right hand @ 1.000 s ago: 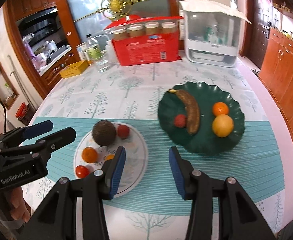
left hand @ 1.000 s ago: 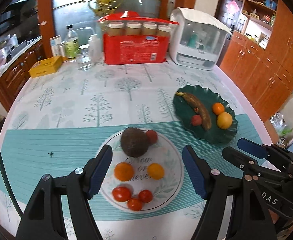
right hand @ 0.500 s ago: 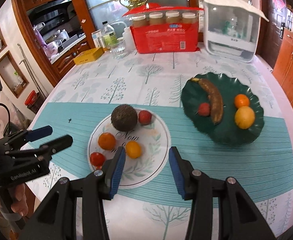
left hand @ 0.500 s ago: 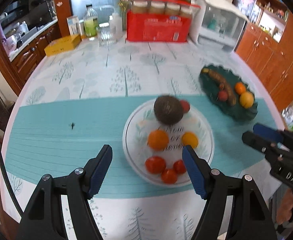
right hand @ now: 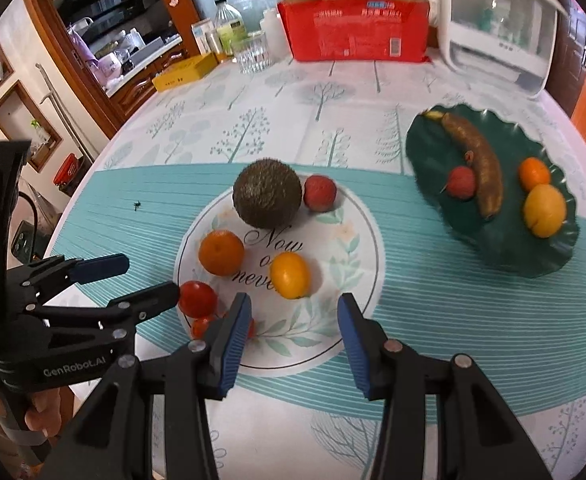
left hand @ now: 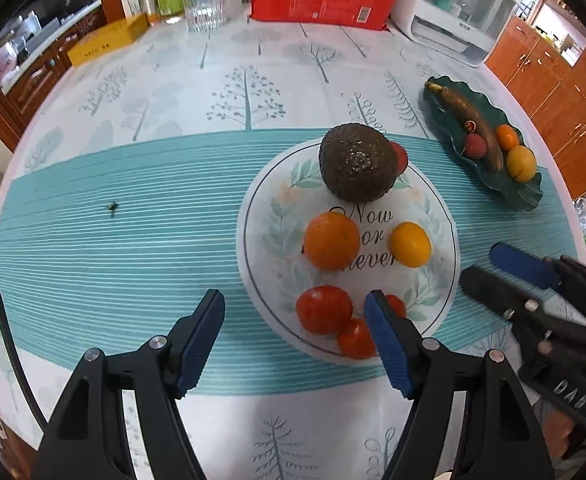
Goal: Organize fruits
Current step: 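Move the left tool around an orange while the right tool approaches the yellow mandarin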
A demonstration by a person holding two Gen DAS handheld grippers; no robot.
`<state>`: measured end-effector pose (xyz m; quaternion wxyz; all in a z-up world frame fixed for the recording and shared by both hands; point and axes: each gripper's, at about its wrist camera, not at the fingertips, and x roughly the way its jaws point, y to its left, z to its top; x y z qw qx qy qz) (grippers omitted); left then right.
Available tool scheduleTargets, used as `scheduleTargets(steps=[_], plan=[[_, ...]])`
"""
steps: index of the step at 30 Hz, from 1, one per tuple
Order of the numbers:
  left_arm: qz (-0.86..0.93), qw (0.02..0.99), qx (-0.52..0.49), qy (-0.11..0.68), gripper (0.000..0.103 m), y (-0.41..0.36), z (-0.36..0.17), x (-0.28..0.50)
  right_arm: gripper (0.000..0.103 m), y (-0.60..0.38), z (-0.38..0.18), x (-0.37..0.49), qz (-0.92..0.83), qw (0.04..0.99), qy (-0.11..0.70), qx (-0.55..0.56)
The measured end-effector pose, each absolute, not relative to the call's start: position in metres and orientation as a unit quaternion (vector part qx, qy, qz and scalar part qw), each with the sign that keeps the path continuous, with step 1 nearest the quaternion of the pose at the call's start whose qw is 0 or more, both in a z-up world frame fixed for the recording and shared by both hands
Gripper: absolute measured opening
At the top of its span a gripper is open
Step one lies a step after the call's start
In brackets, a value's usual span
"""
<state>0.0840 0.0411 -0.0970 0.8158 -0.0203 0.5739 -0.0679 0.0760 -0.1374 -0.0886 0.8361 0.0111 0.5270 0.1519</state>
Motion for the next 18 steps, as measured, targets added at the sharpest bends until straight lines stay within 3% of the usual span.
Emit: scheduleTargets(steps=[18], plan=[[-0.1, 0.796, -0.041, 0.595, 0.068, 0.027, -0.122, 0.133, 0.043, -0.12, -0.129, 0.11, 0.164, 0.819, 0.549, -0.001]])
